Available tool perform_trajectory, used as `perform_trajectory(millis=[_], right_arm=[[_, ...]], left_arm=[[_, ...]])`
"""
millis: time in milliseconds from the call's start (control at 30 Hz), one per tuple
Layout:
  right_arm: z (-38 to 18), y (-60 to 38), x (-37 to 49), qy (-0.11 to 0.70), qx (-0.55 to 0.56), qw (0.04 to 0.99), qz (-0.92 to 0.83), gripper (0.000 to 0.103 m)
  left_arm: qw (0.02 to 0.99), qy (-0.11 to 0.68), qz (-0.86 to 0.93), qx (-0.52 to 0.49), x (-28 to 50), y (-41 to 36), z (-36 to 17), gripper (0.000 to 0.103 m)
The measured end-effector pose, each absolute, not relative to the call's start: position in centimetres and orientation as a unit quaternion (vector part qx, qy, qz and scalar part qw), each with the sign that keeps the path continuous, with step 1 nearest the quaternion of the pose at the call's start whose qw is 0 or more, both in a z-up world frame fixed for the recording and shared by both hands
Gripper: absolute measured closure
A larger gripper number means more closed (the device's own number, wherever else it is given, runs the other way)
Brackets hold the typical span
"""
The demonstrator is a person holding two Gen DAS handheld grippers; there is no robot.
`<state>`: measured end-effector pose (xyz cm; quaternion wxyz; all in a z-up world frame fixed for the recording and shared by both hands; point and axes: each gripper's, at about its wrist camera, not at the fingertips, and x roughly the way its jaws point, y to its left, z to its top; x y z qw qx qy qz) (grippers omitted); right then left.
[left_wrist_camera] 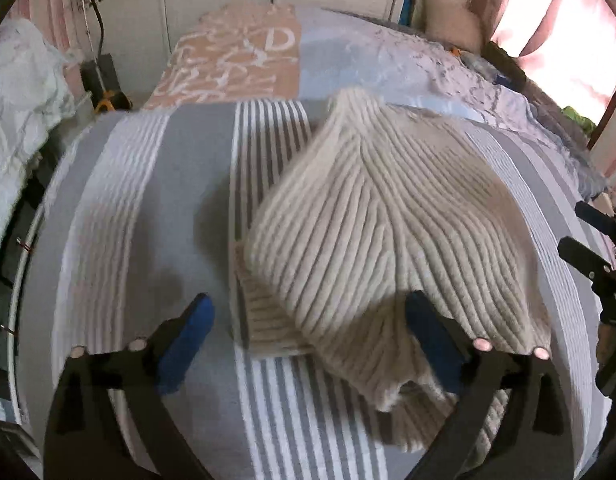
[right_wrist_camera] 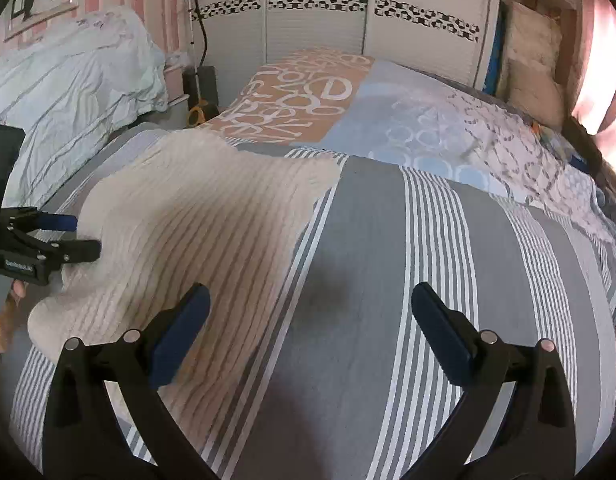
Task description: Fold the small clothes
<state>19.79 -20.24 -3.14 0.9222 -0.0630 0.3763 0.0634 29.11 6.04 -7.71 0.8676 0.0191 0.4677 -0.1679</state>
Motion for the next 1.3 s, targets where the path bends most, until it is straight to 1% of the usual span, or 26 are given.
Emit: perform_trajectory(millis=[100, 233, 467, 667, 800, 933, 1000, 1167, 1233, 1300], right_arm=[[-3.4, -20.0, 20.1, 0.377, -0.065, 0.921, 0.068, 0.003], [-3.7, -19.9, 20.4, 0.378, -0.059, 0.921, 0.073, 0.003], [-3.4, -19.6, 20.3, 0.373, -0.072, 0.922, 0.073, 0.003], [-3.8, -19.4, 21.0, 0.392, -0.068, 0.914, 0.082, 0.003], [-4.0, -19.2, 21.3, 0.394, -0.061, 0.913, 0.087, 0.003], [-4.0, -19.8, 22.0, 0.393, -0.031, 0.914, 0.092, 0.003], [-4.0, -20.0, 22.3, 0.395, -0.019, 0.913, 0.096, 0.003], [-4.0, -20.6, 22.9, 0.4, 0.019, 0.909, 0.117, 0.003], [-3.9, -20.5, 22.9, 0.401, 0.018, 0.908, 0.12, 0.003], [-4.0, -20.3, 22.9, 0.404, 0.019, 0.906, 0.124, 0.003]], left_arm=[[0.863, 0.473, -0.178, 0.002, 28.9, 6.6, -8.1, 0.003], [0.863, 0.47, -0.186, 0.008, 28.1, 6.4, -8.8, 0.002], [0.855, 0.468, -0.222, -0.02, 28.9, 6.1, -10.1, 0.001], [0.849, 0.462, -0.25, -0.055, 29.3, 6.4, -11.3, 0.001], [0.855, 0.456, -0.245, -0.011, 29.0, 5.7, -10.7, 0.001], [0.859, 0.452, -0.237, 0.036, 28.7, 4.5, -10.4, 0.002], [0.861, 0.447, -0.237, 0.058, 28.5, 3.9, -10.2, 0.005], [0.862, 0.423, -0.249, 0.123, 27.0, 2.3, -9.7, 0.029], [0.862, 0.417, -0.251, 0.141, 26.8, 1.8, -9.8, 0.032], [0.862, 0.414, -0.255, 0.146, 26.9, 1.7, -10.1, 0.032]])
